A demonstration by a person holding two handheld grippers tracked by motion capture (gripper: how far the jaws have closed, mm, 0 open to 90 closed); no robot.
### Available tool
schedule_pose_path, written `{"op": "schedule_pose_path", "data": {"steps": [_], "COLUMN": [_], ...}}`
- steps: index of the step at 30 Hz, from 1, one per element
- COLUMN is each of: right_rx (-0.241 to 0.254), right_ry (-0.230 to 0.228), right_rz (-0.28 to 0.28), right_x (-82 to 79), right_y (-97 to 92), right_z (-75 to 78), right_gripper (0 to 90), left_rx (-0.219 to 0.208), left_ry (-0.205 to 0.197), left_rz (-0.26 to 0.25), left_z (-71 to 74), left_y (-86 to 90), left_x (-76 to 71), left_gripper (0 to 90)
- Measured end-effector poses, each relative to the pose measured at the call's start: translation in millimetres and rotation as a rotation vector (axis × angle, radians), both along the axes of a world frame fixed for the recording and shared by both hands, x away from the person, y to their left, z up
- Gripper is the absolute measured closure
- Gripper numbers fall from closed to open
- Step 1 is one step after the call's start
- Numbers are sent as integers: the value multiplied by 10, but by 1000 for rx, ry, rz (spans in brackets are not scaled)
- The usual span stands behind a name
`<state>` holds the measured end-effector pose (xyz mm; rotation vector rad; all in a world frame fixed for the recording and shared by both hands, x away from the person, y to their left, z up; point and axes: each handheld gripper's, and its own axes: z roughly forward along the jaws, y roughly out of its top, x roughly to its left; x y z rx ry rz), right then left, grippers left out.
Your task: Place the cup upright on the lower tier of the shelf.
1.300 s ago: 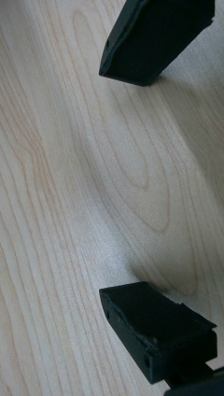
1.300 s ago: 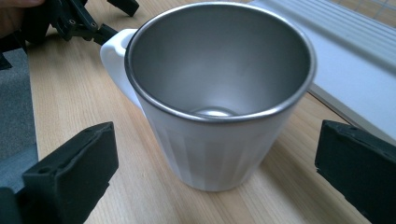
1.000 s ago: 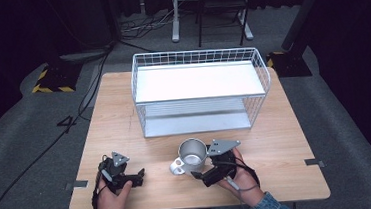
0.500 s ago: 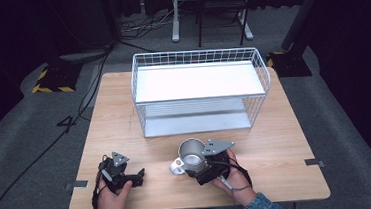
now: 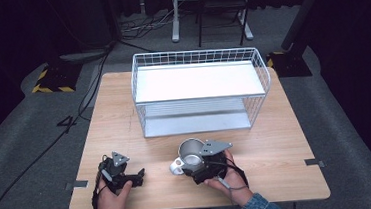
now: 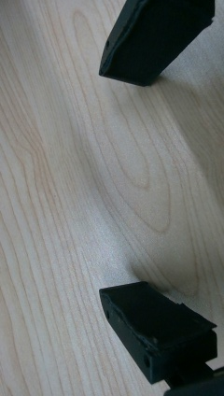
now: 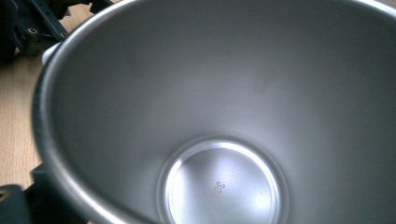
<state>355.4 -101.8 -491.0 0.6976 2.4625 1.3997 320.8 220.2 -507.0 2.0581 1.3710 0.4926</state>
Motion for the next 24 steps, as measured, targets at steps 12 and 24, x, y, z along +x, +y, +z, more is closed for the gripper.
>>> {"op": "schedule_pose_path", "data": {"steps": [12, 24], "right_rx": [14, 17], "right_ry": [-15, -7], "right_rz": [-5, 8], "right_x": [5, 6], "right_y": [-19, 4], "right_z": [-32, -6], "right_gripper": [78, 83], "left_rx": [0, -1], "left_ry": [-1, -1], "left_rz": [-1, 1], "left_z": [0, 0], "left_y": [0, -1], "left_x": [1, 0], "left_gripper": [1, 1]}}
